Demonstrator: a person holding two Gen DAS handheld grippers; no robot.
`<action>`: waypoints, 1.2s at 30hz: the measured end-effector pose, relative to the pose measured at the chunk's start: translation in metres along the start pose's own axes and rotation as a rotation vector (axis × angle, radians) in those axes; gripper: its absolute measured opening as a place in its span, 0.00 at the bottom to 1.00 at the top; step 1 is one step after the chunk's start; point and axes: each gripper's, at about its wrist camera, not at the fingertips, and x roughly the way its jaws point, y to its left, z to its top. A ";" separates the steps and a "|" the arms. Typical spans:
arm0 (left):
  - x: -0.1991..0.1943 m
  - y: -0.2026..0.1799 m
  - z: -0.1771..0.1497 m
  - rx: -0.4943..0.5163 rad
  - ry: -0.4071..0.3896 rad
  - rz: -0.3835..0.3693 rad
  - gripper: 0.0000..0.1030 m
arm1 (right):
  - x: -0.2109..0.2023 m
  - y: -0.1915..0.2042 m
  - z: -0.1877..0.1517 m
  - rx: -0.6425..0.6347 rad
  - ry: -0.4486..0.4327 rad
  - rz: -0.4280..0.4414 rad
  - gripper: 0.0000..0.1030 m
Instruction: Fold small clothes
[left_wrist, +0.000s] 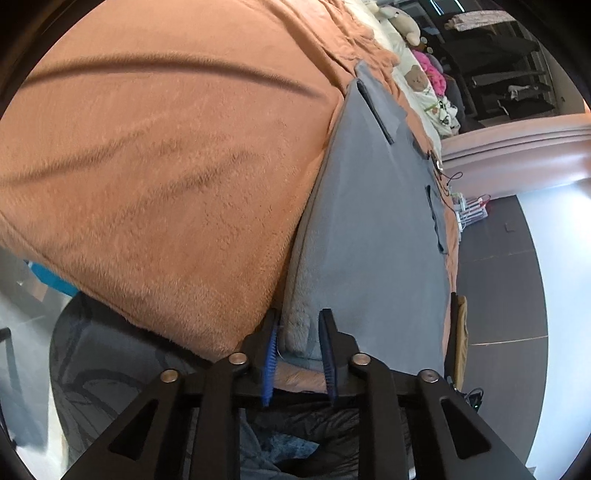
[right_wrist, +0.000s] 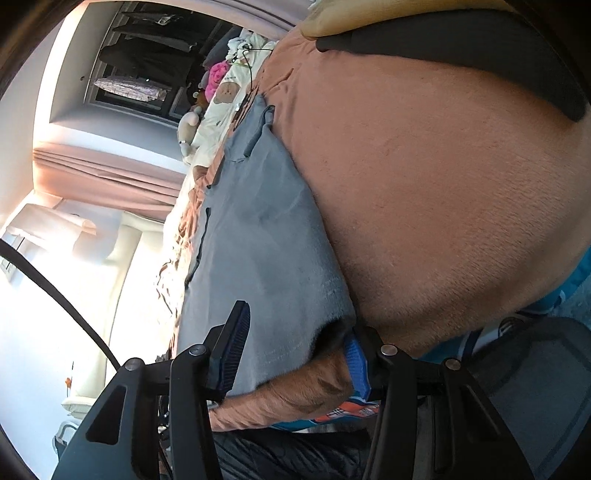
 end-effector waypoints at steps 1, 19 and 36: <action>-0.001 0.000 -0.001 -0.001 -0.004 -0.007 0.26 | -0.001 0.001 0.001 -0.001 -0.003 -0.001 0.45; 0.011 -0.009 0.012 -0.030 -0.064 0.009 0.06 | 0.022 0.020 0.009 -0.042 -0.022 -0.067 0.19; -0.053 -0.035 0.016 0.011 -0.198 -0.161 0.04 | -0.024 0.076 0.011 -0.113 -0.094 -0.010 0.03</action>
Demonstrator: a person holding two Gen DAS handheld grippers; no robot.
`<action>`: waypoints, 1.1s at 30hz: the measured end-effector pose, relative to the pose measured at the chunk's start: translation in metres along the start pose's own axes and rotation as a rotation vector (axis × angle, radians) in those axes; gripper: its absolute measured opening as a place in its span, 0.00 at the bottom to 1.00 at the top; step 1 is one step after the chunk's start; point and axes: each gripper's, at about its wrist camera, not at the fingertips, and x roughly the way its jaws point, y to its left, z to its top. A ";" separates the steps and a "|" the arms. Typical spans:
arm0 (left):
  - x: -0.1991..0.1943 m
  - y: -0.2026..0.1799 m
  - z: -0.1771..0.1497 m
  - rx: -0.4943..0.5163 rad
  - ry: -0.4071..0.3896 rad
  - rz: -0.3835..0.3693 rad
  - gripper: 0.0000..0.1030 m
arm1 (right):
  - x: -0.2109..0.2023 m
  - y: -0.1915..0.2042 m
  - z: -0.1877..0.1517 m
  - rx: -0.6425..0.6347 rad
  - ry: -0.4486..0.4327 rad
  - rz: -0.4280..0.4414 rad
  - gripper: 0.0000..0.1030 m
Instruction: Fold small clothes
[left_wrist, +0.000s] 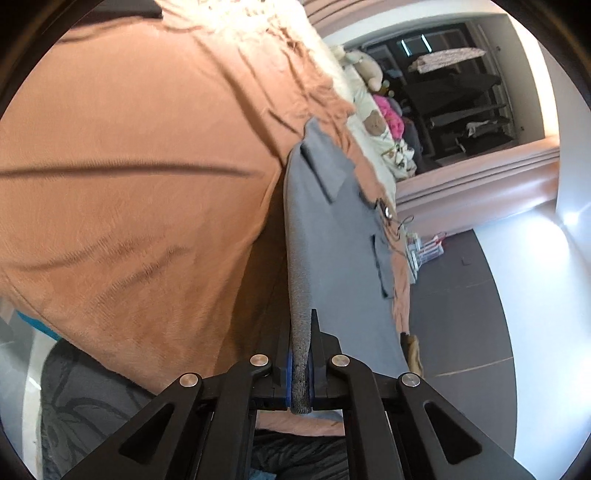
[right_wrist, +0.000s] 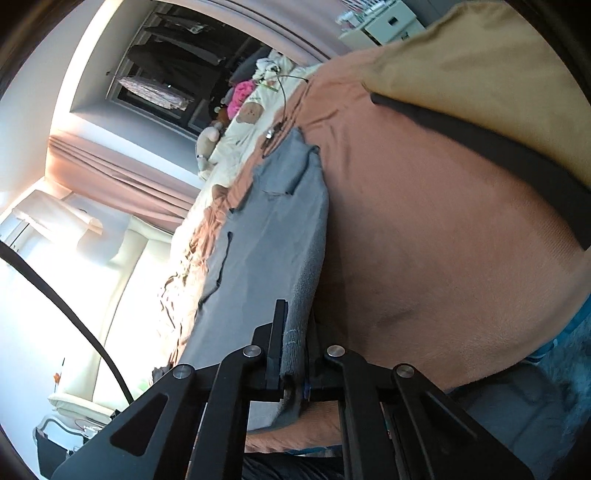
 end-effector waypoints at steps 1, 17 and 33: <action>-0.003 -0.002 0.001 0.004 -0.009 -0.003 0.04 | -0.003 0.004 -0.001 -0.007 -0.004 -0.005 0.03; -0.072 -0.027 -0.008 0.012 -0.111 -0.111 0.04 | -0.038 0.031 -0.007 -0.057 0.000 0.015 0.02; -0.155 -0.038 -0.034 -0.006 -0.174 -0.172 0.04 | -0.081 0.044 -0.020 -0.085 -0.021 0.086 0.02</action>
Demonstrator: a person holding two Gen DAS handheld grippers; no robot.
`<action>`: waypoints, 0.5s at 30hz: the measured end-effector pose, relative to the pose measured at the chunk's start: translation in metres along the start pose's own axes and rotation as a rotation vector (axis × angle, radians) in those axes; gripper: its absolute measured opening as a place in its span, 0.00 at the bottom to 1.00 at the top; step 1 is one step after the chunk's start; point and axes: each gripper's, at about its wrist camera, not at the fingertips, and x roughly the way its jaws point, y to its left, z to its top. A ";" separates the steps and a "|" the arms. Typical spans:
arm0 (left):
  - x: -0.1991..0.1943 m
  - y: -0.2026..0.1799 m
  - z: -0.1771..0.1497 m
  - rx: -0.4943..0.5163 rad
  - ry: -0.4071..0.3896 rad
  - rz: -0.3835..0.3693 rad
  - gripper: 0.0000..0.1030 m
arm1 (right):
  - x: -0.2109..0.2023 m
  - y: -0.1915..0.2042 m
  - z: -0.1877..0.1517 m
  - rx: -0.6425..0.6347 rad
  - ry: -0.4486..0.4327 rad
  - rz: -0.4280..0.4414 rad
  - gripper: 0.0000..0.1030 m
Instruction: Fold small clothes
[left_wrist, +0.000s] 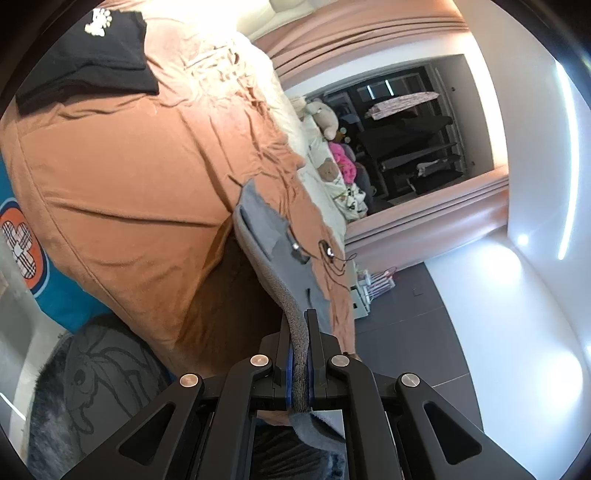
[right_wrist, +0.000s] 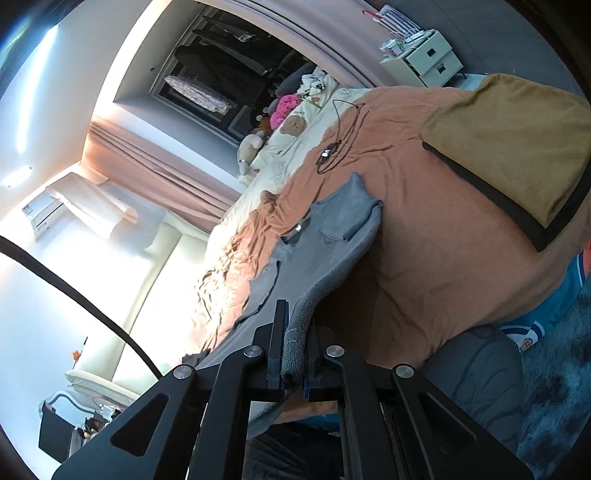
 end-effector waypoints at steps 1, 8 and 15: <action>-0.005 -0.002 0.000 0.005 -0.006 -0.005 0.04 | -0.004 0.002 0.000 -0.005 -0.005 0.009 0.02; -0.037 -0.035 -0.001 0.058 -0.062 -0.048 0.04 | -0.023 0.001 -0.003 -0.042 -0.050 0.050 0.02; -0.056 -0.064 0.005 0.098 -0.080 -0.113 0.04 | -0.030 -0.001 -0.006 -0.068 -0.076 0.096 0.02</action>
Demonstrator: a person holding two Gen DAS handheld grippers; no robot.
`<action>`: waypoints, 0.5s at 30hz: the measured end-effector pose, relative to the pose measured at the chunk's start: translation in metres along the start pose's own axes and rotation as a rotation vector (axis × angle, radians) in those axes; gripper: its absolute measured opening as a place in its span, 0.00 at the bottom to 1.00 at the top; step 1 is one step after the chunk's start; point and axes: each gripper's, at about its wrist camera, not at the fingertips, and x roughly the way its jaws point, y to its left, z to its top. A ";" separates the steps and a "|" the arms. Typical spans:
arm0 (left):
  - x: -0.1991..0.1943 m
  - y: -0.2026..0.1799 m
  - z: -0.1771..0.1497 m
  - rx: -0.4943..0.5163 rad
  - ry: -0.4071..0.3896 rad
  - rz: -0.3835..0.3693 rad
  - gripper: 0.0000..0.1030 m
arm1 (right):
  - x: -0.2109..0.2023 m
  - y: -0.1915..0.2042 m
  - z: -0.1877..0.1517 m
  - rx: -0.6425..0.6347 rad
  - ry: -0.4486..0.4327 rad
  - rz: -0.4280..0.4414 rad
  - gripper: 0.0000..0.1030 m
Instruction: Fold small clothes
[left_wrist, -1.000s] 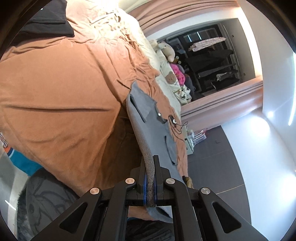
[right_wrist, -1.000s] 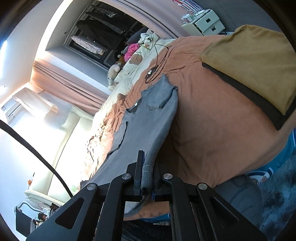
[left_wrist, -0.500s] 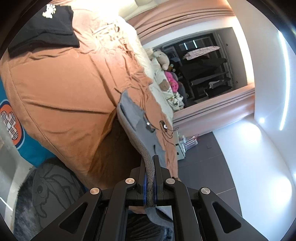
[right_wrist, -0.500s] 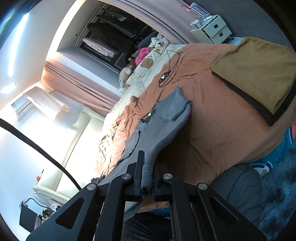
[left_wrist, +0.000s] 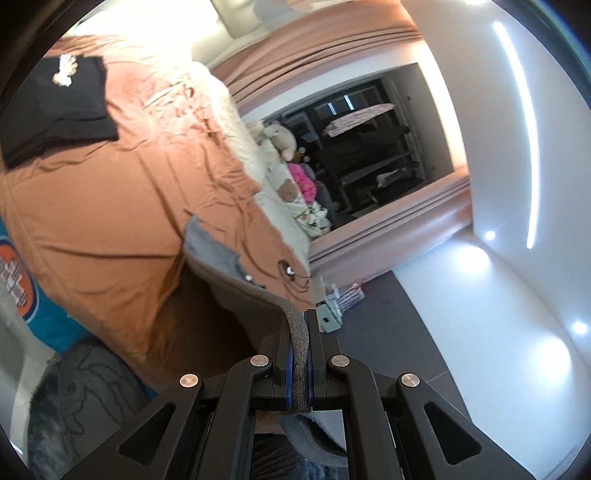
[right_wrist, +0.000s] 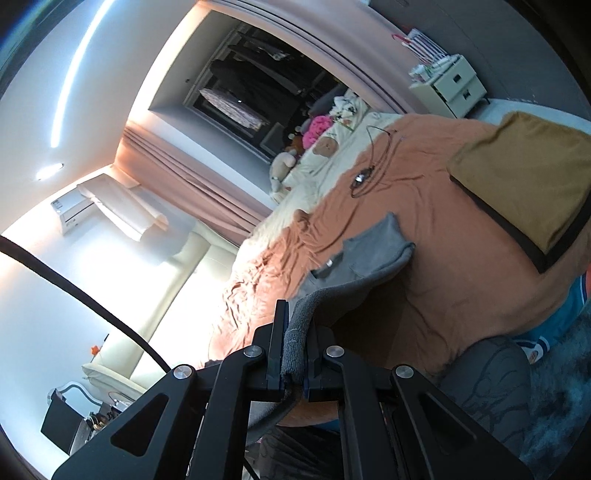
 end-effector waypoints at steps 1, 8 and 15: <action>-0.001 -0.005 0.002 0.014 -0.008 0.000 0.04 | -0.002 0.001 0.000 -0.005 -0.005 0.008 0.02; 0.005 -0.007 0.014 0.012 -0.025 -0.010 0.04 | 0.010 -0.005 0.005 -0.043 -0.036 0.030 0.02; 0.056 0.016 0.038 -0.025 0.018 0.041 0.04 | 0.062 -0.035 0.020 -0.003 -0.004 0.002 0.02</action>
